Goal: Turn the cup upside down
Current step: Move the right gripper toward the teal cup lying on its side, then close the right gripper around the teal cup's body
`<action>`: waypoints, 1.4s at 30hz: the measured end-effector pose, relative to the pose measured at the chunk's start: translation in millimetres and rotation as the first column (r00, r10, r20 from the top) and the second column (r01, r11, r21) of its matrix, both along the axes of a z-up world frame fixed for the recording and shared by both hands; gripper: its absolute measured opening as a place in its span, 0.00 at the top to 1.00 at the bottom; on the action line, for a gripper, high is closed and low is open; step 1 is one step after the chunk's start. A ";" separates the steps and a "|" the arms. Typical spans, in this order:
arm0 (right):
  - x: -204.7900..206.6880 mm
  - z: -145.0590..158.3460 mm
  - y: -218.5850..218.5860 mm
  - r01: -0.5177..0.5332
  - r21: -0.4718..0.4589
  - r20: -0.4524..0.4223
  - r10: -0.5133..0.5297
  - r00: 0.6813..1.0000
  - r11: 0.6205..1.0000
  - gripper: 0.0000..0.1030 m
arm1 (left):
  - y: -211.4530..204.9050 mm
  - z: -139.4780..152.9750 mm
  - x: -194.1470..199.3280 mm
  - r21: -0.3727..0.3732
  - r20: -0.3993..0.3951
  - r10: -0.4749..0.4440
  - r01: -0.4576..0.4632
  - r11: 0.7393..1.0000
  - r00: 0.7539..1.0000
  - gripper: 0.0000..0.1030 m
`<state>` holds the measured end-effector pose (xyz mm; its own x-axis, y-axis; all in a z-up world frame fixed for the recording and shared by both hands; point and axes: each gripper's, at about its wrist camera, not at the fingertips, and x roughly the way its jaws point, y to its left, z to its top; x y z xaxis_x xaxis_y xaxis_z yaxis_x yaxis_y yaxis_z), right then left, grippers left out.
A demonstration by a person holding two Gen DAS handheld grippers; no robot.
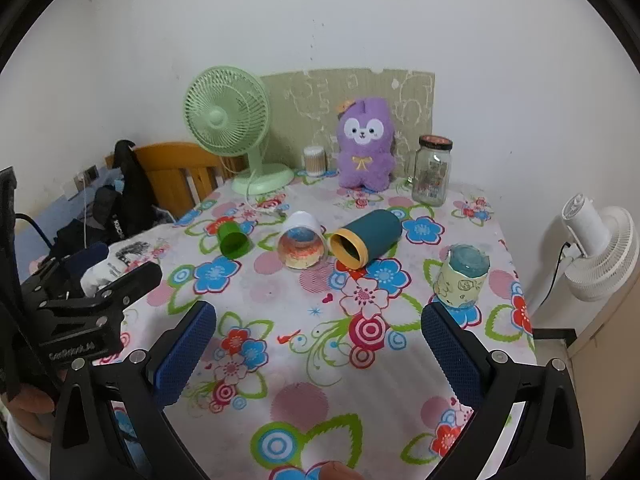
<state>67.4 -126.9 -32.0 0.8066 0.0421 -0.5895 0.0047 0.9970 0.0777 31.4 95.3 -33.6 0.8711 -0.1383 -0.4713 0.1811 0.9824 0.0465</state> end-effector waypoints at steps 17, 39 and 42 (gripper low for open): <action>162.2 -15.7 -59.3 -0.321 -0.195 -0.287 0.259 0.922 0.927 0.00 | -6.5 -0.7 70.7 0.058 -0.039 -0.004 0.007 0.998 0.999 0.00; 311.6 -95.6 -100.2 0.332 0.225 -0.649 -0.112 0.752 0.916 0.00 | -57.3 28.8 204.0 0.330 0.078 -0.146 0.112 0.937 0.986 0.00; 318.1 -103.7 -102.8 0.408 0.217 -0.683 -0.161 0.713 0.887 0.00 | -56.8 24.5 215.6 0.308 0.011 -0.143 0.133 0.942 0.990 0.00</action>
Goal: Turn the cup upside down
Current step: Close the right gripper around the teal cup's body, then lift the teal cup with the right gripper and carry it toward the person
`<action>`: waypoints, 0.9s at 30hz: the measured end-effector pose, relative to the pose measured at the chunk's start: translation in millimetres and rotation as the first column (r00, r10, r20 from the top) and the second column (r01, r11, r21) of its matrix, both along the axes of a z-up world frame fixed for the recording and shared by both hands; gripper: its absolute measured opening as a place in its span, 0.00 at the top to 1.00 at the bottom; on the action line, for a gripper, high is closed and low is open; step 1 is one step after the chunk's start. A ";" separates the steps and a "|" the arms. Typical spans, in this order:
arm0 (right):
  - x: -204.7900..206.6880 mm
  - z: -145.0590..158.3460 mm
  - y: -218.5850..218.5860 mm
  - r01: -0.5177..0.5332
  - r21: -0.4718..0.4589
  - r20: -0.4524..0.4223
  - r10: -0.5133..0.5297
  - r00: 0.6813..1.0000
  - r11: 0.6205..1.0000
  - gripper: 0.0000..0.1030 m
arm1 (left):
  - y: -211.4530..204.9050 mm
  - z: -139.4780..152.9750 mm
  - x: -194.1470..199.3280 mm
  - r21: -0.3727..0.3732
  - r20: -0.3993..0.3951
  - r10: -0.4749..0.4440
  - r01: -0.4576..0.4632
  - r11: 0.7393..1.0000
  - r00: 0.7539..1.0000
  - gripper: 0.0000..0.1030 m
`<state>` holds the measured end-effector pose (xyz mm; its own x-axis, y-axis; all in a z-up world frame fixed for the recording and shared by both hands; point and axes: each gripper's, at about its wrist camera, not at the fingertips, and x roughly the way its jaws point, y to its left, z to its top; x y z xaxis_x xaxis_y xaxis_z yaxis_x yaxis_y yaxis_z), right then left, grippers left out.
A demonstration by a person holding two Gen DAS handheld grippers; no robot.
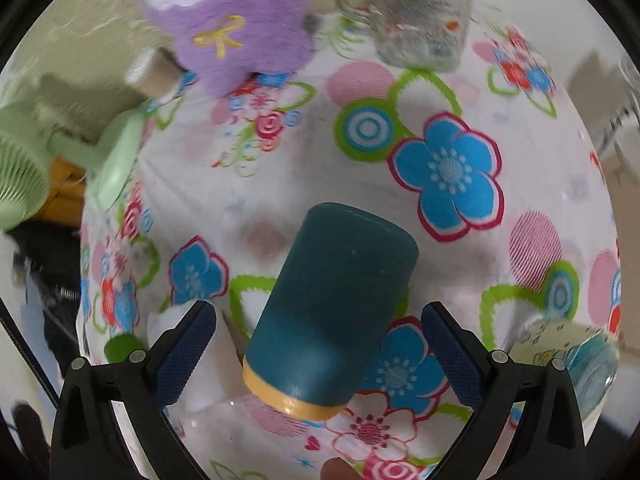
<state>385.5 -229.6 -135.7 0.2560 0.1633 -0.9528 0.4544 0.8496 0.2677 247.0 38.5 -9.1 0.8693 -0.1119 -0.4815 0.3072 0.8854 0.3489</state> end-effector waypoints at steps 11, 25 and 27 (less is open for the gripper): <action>0.0 -17.8 8.9 0.041 -0.023 -0.075 -0.042 0.996 0.999 0.25 | -15.1 -23.9 4.7 0.068 -0.091 -0.071 0.078 0.995 0.993 0.00; -28.9 25.0 0.5 0.013 -0.007 0.013 -0.013 1.000 1.000 0.27 | -20.7 -14.2 -26.2 0.083 -0.146 -0.127 0.140 0.987 0.981 0.00; -38.4 31.0 4.8 -0.010 -0.017 0.015 0.010 1.000 1.000 0.27 | -22.3 -12.1 -36.9 0.068 -0.164 -0.140 0.153 0.986 0.976 0.00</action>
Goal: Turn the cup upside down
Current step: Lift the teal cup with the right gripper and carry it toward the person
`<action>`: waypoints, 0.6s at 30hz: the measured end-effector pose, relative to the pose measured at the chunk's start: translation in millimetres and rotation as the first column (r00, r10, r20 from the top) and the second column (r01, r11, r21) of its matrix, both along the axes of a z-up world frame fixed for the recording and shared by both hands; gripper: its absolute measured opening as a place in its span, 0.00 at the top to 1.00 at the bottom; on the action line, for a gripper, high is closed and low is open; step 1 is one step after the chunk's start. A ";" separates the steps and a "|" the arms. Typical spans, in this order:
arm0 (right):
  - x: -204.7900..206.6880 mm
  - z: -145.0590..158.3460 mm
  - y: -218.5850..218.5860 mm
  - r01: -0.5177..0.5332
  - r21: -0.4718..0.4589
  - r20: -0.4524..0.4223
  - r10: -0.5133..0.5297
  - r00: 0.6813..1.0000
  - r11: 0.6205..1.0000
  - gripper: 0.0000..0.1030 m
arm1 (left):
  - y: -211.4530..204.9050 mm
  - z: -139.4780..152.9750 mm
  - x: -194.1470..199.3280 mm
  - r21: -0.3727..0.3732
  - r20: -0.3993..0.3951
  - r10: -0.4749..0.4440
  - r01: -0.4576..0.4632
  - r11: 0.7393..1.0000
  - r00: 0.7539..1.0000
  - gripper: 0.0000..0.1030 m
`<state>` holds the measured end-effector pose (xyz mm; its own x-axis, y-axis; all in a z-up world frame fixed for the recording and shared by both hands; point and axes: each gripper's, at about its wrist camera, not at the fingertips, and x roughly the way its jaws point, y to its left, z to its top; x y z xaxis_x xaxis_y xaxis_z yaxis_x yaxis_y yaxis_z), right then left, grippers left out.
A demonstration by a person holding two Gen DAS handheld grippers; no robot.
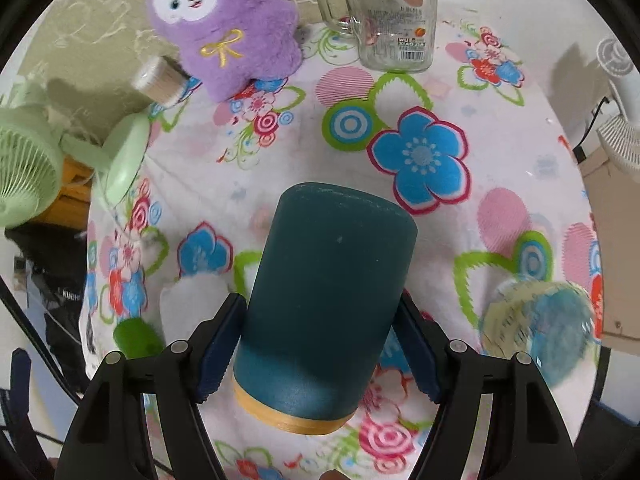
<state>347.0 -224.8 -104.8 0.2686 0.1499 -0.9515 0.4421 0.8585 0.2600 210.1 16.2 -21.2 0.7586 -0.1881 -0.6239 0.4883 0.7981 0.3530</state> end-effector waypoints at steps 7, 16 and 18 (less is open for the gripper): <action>-49.6 9.3 17.9 -0.103 0.003 -0.006 0.103 0.995 0.995 0.27 | -5.0 -1.0 -53.4 0.007 -0.031 -0.037 0.037 0.999 0.999 0.00; -120.6 7.7 46.6 -0.221 -0.013 -0.031 0.220 0.975 0.975 0.27 | -1.0 -4.0 -122.5 0.006 -0.050 -0.086 0.086 0.996 0.995 0.00; -135.8 5.4 51.2 -0.239 -0.016 -0.040 0.239 0.970 0.971 0.27 | 1.1 -7.8 -135.4 -0.007 -0.065 -0.094 0.093 0.996 0.994 0.00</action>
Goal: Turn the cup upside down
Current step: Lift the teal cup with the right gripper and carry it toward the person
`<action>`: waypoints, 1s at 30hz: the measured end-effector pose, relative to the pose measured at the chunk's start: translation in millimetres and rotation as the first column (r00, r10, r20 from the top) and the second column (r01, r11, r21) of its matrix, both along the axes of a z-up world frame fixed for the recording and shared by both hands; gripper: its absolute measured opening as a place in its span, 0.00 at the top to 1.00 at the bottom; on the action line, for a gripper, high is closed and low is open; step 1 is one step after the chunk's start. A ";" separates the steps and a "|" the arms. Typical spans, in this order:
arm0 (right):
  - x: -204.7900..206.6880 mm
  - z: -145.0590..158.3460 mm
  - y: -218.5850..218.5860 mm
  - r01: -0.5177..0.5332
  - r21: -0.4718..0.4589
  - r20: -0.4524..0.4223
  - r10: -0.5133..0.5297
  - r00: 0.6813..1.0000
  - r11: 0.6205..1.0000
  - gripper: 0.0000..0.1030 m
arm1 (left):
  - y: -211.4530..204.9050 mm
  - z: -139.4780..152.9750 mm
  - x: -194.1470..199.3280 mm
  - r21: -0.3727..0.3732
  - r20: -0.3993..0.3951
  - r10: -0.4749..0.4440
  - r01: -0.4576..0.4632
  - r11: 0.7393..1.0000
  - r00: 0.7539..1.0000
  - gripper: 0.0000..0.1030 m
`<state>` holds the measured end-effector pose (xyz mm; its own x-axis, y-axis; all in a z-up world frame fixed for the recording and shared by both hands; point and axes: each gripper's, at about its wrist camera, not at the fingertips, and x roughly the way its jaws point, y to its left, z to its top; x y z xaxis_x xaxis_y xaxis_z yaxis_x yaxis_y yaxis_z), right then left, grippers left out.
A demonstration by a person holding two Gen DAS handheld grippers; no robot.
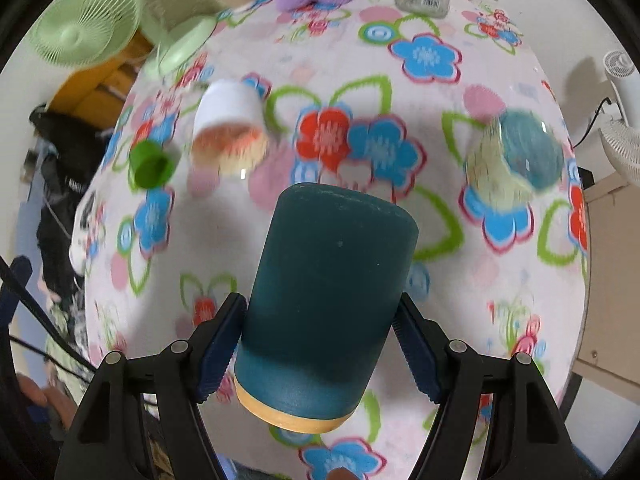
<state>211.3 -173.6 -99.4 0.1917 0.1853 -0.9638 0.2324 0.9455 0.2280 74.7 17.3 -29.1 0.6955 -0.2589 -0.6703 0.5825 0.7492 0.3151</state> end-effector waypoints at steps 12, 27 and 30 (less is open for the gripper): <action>-77.1 -21.3 8.5 -0.047 -0.031 -0.062 0.045 0.997 0.998 0.27 | 24.4 -18.1 -64.6 -0.056 -0.052 -0.014 0.011 0.998 0.999 0.00; -110.2 -29.8 24.0 -0.118 -0.045 -0.094 0.114 0.989 0.992 0.30 | 24.5 -37.9 -98.1 -0.028 -0.106 -0.105 0.103 0.994 0.989 0.00; -104.8 -37.4 27.7 -0.138 -0.033 -0.104 0.134 0.986 0.990 0.30 | 19.8 -42.2 -98.9 -0.010 -0.127 -0.130 0.130 0.991 0.983 0.00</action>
